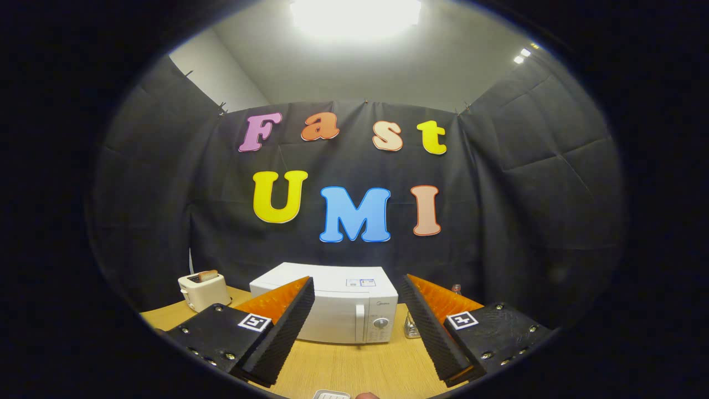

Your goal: Open the microwave, put the food inside, and close the microwave door.

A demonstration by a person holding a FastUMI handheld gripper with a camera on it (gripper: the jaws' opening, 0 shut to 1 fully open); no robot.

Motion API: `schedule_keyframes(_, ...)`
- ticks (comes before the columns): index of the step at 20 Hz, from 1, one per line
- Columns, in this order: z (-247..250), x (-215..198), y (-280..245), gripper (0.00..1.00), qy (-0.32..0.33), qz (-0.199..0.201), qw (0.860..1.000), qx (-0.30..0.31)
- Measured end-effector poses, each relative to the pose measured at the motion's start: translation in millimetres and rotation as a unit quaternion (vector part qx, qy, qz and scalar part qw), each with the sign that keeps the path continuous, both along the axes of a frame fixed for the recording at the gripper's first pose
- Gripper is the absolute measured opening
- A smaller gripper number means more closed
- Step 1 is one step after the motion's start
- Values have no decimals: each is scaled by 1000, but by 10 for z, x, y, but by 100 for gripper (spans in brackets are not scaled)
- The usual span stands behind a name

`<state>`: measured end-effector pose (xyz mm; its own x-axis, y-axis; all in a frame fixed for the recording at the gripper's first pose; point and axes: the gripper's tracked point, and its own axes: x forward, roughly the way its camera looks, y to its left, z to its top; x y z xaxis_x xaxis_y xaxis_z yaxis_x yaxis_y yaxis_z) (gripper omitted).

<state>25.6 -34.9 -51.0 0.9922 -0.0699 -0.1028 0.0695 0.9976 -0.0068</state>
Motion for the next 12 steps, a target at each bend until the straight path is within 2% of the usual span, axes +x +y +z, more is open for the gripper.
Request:
schedule_keyframes(6, -256, 396, -283, 99, 16, -10, 1000, 20)
schedule_keyframes(12, -743, 899, -436, 100, 52, -1, 998, 28)
